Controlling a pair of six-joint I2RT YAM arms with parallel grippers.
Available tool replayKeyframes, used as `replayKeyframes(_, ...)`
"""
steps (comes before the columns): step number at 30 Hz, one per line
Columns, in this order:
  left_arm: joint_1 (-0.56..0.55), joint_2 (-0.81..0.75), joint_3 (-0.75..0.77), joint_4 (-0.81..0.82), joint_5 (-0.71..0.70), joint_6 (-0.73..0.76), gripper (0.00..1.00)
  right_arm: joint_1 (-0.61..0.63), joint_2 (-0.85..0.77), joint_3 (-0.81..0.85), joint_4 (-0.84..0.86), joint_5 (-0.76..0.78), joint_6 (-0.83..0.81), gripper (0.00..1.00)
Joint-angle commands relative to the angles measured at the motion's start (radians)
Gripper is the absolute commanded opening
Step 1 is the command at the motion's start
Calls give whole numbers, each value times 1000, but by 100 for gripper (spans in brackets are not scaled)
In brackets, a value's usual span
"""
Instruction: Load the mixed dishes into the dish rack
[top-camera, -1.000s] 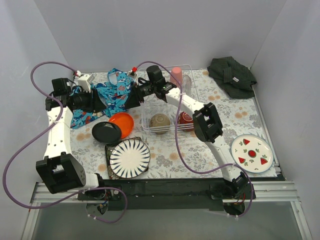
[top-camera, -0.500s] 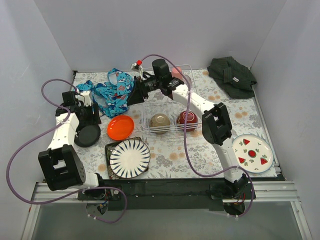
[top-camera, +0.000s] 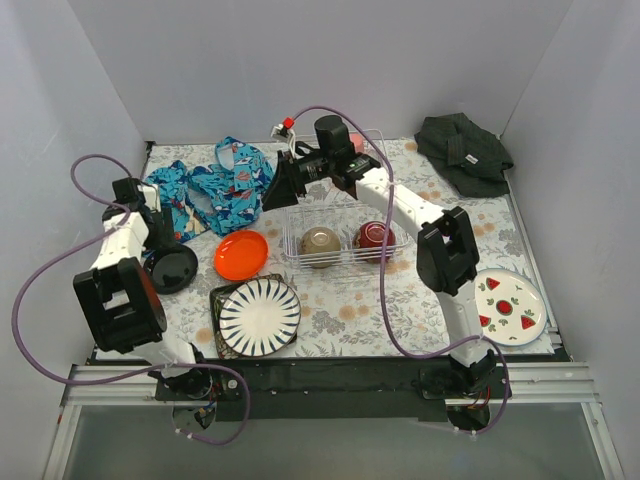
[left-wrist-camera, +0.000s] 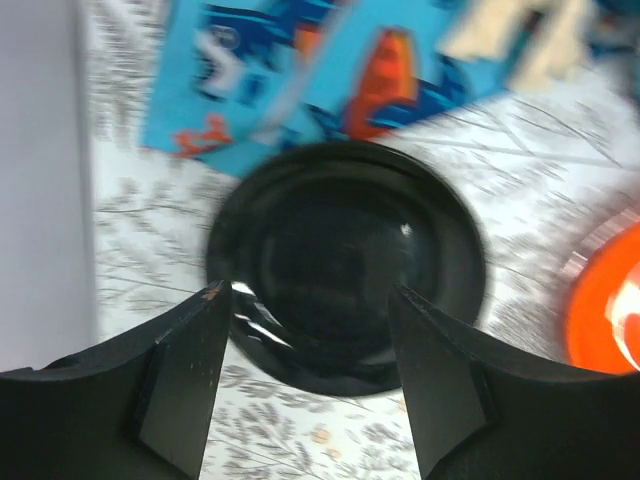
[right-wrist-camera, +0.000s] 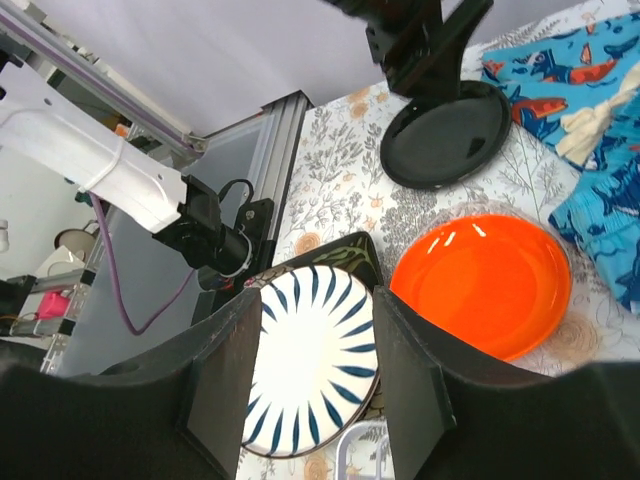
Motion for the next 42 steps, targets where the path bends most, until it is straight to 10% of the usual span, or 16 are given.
replayKeyframes(1, 68, 44, 46, -12, -104, 39, 61, -31, -125, -25, -64, 16, -72, 56)
replayKeyframes(11, 68, 87, -141, 99, 46, 47, 0, -63, -234, -127, -185, 98, -184, 54)
replayKeyframes(30, -237, 225, -117, 148, 204, -68, 1, -63, -309, -205, -363, 244, -390, 55)
replayKeyframes(42, -174, -117, -38, -1, 198, -161, 33, -63, -245, -157, -362, 230, -385, 56)
